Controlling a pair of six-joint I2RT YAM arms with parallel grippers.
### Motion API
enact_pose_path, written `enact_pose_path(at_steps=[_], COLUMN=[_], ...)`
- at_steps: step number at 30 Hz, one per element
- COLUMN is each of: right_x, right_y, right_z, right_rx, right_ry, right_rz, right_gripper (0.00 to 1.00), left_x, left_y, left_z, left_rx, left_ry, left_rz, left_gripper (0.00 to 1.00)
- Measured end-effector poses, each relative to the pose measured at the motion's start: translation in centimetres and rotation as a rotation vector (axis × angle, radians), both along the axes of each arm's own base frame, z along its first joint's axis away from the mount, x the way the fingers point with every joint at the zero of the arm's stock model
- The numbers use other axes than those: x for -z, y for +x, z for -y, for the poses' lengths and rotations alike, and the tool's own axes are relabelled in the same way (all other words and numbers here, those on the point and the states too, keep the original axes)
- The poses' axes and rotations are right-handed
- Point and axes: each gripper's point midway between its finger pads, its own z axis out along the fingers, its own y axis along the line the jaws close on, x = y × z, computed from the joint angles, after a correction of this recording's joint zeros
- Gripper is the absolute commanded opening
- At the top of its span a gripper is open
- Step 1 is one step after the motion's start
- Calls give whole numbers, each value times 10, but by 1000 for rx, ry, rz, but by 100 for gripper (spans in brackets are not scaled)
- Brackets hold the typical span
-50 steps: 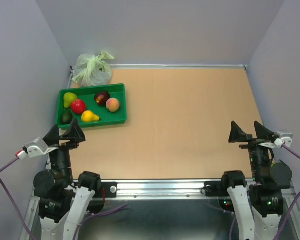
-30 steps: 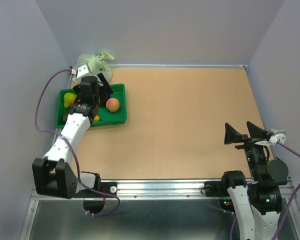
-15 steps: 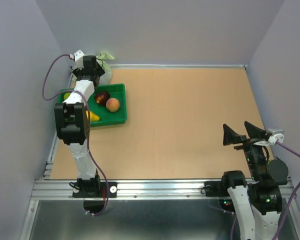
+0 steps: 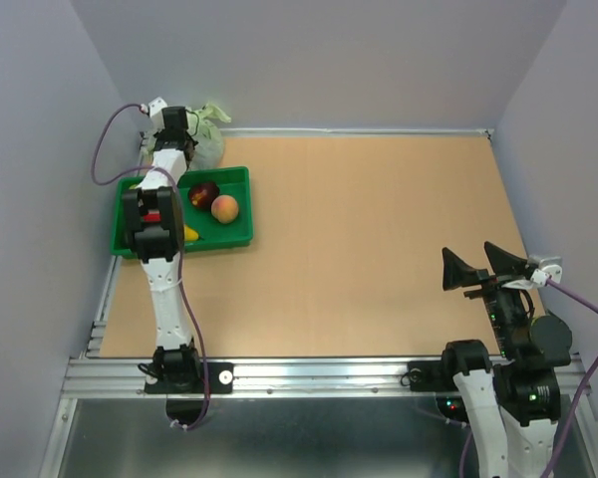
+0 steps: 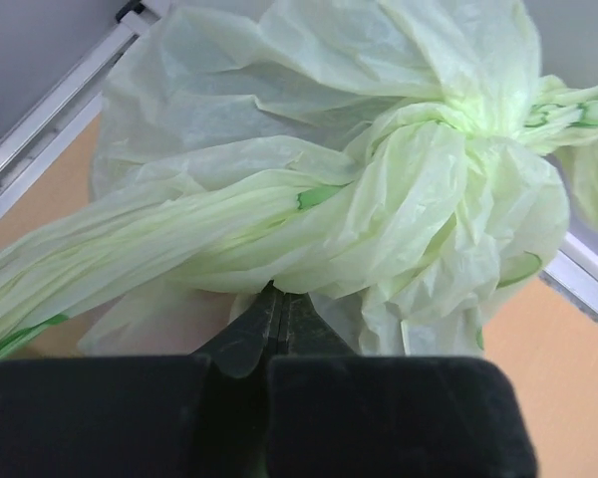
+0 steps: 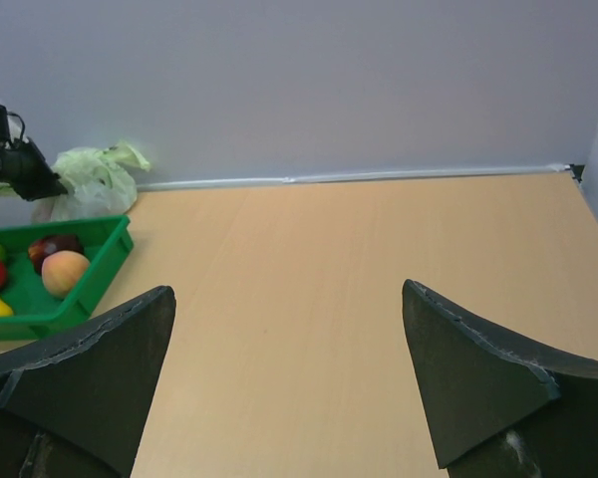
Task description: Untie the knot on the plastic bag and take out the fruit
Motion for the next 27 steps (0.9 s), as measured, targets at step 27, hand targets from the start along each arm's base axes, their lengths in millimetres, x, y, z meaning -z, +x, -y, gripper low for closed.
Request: enact_pose_path(at_steps=[27], right_x=[0], right_y=[0], right_z=[0], right_rx=[-2], right_ry=[2], right_rz=[0], right_gripper=[100], left_x=[-126], left_y=[-174], left_z=[434], left_rx=[984], left_ry=[-162], left_rz=[224], left_gripper=[0])
